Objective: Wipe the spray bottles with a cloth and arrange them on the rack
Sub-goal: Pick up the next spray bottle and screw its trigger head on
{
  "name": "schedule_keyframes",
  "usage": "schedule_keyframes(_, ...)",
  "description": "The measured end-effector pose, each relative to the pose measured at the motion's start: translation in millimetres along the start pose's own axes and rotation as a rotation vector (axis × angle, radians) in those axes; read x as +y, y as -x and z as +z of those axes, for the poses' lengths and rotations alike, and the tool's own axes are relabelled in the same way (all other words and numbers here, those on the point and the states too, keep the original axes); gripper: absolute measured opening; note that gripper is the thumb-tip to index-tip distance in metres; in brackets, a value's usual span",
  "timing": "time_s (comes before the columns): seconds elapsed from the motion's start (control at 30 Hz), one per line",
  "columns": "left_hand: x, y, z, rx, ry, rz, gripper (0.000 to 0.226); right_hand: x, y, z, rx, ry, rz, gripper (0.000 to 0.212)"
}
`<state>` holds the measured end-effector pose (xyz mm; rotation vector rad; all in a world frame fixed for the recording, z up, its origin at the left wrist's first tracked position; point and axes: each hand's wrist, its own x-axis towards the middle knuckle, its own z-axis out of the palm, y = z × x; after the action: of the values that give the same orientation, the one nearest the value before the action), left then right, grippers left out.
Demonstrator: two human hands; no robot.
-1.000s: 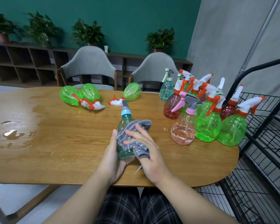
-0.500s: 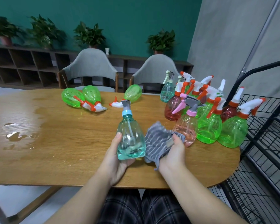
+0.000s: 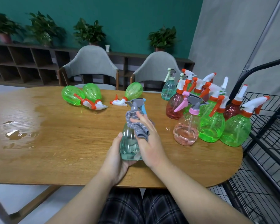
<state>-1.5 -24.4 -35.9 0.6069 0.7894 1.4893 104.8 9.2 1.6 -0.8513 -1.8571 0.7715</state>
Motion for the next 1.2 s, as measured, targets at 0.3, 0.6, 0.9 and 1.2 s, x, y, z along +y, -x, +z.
schedule_keyframes(0.3, 0, 1, 2, -0.039, -0.011, -0.011, 0.064, 12, 18, -4, -0.052, -0.035, -0.141, 0.040)
schedule_keyframes(0.6, 1, 2, -3, -0.022, 0.023, -0.021, 0.082, 21, 37, -9, -0.080, -0.075, -0.282, 0.035)
schedule_keyframes(0.9, -1, 2, -4, 0.012, 0.049, 0.007, 0.067, -12, 4, -38, 0.465, -1.163, 0.793, 0.027)
schedule_keyframes(1.2, -2, -1, -3, 0.021, 0.011, 0.028, 0.068, -26, -13, -14, 0.164, -0.537, 0.385, 0.028)
